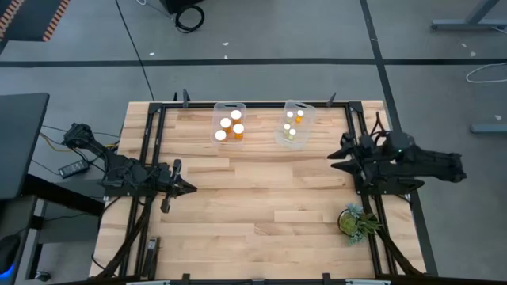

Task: Pick and place medicine bottles into bin by pill shape (circle, oval)
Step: Return to Home Position

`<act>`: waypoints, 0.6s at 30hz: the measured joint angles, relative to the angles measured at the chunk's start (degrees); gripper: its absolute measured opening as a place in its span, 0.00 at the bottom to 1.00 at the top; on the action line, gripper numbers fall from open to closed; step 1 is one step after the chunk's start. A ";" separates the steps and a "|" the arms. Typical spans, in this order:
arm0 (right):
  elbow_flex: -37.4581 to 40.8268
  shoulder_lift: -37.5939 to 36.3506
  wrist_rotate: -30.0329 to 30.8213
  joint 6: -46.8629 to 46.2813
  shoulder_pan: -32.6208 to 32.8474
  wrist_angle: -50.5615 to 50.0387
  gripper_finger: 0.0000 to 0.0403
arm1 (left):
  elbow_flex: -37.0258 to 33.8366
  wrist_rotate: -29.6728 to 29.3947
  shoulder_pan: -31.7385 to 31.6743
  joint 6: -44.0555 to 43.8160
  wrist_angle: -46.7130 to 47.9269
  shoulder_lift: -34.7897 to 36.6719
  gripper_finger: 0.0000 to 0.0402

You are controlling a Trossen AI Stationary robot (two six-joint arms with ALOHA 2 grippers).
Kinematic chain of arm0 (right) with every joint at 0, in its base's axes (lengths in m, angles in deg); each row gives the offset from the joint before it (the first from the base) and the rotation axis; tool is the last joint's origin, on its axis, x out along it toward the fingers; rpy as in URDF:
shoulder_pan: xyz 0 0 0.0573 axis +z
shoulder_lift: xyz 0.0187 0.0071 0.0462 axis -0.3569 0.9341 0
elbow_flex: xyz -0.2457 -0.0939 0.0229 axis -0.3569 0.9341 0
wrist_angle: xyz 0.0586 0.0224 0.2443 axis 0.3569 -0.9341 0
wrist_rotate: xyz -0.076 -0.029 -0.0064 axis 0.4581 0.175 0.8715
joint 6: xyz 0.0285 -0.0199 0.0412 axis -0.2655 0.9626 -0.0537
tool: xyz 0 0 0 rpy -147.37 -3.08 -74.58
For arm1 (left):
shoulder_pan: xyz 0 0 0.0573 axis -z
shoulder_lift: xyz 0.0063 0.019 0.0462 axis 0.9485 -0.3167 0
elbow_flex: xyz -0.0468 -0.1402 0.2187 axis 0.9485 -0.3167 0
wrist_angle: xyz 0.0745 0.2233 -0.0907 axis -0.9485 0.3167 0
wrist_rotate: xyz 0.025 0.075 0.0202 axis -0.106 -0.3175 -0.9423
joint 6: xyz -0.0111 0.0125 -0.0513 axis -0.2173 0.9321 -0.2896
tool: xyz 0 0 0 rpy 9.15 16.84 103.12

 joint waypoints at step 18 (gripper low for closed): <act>17.05 0.09 12.30 5.05 13.46 20.39 0.39 | 0.00 -0.02 0.02 -0.02 0.01 0.00 0.09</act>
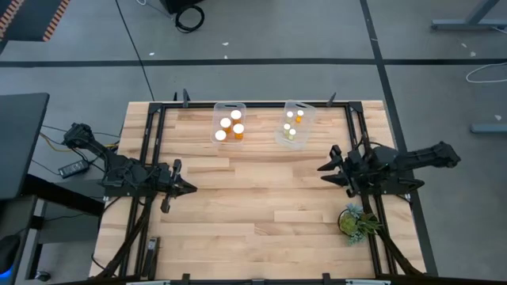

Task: Pick and place medicine bottles into bin by pill shape (circle, oval)
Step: Return to Home Position

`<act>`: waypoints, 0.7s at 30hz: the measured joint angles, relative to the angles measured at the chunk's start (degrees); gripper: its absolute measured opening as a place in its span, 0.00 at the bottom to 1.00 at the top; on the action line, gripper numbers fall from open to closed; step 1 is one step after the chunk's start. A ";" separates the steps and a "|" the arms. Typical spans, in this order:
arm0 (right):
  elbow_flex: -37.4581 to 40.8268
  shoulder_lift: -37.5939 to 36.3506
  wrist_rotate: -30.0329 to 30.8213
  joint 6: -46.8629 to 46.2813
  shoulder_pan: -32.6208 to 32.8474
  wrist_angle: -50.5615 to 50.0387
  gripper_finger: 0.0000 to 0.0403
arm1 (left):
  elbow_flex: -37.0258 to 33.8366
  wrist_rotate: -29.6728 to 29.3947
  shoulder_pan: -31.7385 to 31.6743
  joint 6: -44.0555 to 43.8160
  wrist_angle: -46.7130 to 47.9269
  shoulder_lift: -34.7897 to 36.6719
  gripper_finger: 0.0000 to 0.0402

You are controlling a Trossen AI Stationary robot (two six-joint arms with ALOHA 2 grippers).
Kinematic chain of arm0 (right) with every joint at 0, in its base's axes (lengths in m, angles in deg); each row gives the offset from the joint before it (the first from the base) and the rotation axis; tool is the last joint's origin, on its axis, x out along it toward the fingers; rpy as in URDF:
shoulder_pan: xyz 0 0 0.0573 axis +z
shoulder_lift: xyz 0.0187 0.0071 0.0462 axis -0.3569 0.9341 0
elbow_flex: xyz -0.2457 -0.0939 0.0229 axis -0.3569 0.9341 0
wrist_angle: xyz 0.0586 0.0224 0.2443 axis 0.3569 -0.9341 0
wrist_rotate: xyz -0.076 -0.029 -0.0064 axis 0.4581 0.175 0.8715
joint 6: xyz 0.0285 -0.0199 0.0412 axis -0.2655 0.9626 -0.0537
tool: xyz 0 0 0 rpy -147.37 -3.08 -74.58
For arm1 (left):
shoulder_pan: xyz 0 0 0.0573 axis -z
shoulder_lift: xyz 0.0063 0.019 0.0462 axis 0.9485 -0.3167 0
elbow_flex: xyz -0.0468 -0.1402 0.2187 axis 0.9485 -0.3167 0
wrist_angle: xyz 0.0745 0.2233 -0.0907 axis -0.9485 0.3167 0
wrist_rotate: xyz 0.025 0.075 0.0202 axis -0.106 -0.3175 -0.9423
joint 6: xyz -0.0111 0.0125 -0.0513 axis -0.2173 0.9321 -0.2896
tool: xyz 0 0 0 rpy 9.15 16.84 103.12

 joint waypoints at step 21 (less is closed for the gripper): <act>2.85 0.00 10.59 2.34 2.57 -1.33 0.39 | 0.00 0.01 -0.01 0.02 0.01 0.00 0.09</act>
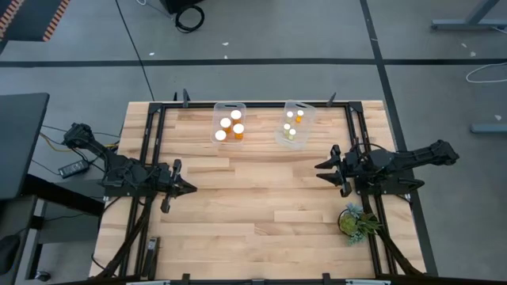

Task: Pick and place medicine bottles into bin by pill shape (circle, oval)
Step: Return to Home Position

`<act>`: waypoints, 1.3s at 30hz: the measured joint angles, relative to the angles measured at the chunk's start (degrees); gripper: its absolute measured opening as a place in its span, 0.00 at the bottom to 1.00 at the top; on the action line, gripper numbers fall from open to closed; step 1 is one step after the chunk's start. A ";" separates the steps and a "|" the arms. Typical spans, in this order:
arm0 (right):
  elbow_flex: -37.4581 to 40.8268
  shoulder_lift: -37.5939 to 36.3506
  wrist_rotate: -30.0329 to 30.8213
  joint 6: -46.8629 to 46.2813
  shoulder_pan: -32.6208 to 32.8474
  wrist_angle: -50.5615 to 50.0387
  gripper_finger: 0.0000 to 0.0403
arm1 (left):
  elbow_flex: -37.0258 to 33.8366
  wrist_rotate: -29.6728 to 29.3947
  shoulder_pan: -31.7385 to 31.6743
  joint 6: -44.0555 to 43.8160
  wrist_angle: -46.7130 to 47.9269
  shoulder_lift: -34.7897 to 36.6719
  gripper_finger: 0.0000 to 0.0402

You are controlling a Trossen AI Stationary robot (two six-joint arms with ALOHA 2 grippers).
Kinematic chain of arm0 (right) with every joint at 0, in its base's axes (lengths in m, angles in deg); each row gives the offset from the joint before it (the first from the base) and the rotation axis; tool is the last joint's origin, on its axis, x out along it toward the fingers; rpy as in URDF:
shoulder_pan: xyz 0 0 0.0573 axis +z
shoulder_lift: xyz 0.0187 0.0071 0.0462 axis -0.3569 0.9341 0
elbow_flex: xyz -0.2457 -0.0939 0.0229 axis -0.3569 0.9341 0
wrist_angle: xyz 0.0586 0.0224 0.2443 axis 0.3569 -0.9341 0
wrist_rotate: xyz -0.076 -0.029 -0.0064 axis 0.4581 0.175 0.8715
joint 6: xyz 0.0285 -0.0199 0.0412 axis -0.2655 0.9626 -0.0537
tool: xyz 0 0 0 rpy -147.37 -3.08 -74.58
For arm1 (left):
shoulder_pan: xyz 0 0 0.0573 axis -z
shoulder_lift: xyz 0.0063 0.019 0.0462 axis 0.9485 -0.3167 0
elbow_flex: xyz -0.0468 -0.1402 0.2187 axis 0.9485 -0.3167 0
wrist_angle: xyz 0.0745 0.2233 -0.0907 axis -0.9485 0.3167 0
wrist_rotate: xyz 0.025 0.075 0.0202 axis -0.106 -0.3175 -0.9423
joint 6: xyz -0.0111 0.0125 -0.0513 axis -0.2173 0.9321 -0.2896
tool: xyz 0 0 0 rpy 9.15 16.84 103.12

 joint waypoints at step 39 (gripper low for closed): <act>0.00 0.00 -0.02 3.23 0.00 -0.09 0.39 | -3.17 18.96 -28.27 17.95 -0.06 0.00 0.09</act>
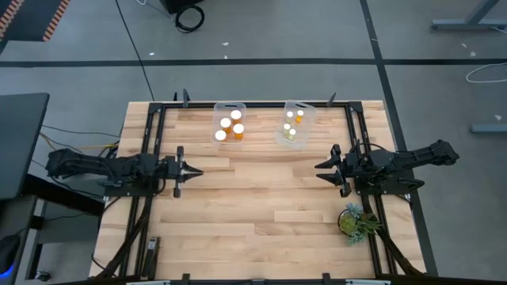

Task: Pick and place medicine bottles into bin by pill shape (circle, oval)
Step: Return to Home Position

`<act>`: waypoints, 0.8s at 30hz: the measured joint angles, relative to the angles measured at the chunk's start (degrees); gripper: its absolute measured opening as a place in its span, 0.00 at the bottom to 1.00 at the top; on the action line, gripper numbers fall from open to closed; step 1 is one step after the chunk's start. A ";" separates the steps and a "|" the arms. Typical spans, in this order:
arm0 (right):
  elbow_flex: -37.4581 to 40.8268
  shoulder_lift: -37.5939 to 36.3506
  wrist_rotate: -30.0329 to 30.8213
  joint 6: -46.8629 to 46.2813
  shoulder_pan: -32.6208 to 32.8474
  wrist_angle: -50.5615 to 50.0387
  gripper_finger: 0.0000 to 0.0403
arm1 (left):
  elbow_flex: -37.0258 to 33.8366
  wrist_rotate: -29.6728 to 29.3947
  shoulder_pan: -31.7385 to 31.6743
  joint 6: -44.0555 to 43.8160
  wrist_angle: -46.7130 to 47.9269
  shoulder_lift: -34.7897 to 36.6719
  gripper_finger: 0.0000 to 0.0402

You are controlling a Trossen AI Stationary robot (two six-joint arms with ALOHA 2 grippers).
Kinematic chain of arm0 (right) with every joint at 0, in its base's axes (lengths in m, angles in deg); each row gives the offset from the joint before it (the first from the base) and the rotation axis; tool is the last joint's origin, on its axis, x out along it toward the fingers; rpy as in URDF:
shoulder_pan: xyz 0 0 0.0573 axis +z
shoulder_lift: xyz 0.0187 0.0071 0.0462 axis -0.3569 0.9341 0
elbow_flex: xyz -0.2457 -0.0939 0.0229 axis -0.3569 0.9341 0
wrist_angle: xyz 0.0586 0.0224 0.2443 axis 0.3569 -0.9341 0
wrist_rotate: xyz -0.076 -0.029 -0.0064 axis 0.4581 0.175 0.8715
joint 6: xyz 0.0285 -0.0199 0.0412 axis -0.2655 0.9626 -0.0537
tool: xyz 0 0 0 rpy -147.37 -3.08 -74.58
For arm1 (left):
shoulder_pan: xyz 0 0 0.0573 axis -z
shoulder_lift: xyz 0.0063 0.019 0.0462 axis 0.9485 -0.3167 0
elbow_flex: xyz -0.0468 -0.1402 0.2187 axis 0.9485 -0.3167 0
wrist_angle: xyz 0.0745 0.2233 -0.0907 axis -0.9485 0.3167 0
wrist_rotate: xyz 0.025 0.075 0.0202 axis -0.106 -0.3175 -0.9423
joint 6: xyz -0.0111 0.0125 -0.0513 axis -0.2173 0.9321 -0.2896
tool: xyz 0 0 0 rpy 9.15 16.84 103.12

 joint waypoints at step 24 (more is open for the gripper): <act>-0.02 0.00 0.00 0.02 0.00 0.00 0.39 | 0.00 -0.04 0.02 0.00 -0.10 0.00 0.07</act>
